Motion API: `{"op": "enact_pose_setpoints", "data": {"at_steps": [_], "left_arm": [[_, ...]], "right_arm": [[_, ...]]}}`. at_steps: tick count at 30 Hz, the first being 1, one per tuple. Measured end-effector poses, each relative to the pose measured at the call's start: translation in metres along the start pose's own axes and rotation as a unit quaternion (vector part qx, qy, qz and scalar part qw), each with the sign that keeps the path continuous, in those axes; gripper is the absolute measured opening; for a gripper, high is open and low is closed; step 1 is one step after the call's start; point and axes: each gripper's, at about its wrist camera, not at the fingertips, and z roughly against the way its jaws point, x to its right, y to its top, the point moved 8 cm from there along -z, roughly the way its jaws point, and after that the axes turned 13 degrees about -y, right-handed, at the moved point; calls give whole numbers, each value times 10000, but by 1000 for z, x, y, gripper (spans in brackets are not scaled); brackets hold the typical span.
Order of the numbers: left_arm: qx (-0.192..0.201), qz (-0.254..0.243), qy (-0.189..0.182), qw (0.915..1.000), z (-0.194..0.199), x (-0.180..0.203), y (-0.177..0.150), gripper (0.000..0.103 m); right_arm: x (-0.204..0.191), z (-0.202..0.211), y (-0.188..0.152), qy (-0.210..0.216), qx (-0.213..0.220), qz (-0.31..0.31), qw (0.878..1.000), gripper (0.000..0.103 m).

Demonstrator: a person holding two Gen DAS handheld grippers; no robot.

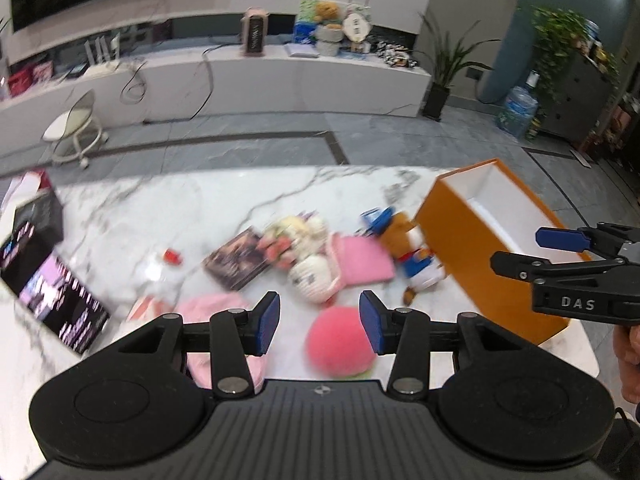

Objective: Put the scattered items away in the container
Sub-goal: 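Move both grippers back over the remaining toys on the table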

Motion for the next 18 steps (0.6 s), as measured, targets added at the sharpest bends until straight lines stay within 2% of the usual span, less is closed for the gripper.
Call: {"op": "enact_pose_setpoints", "data": {"at_steps": [8, 13, 16, 18], "left_arm": [[-69, 603, -8, 9982, 1, -54, -54, 53], [-231, 671, 57, 9975, -11, -64, -81, 54], [-149, 674, 92, 9976, -17, -70, -89, 61], [-136, 651, 132, 9977, -23, -74, -93, 61]], "right_arm": [[-37, -15, -21, 224, -184, 99, 9995, 73], [-61, -25, -36, 432, -256, 80, 9987, 73], [-75, -31, -47, 515, -304, 137, 9981, 74], [-82, -35, -55, 560, -344, 134, 9977, 78]]}}
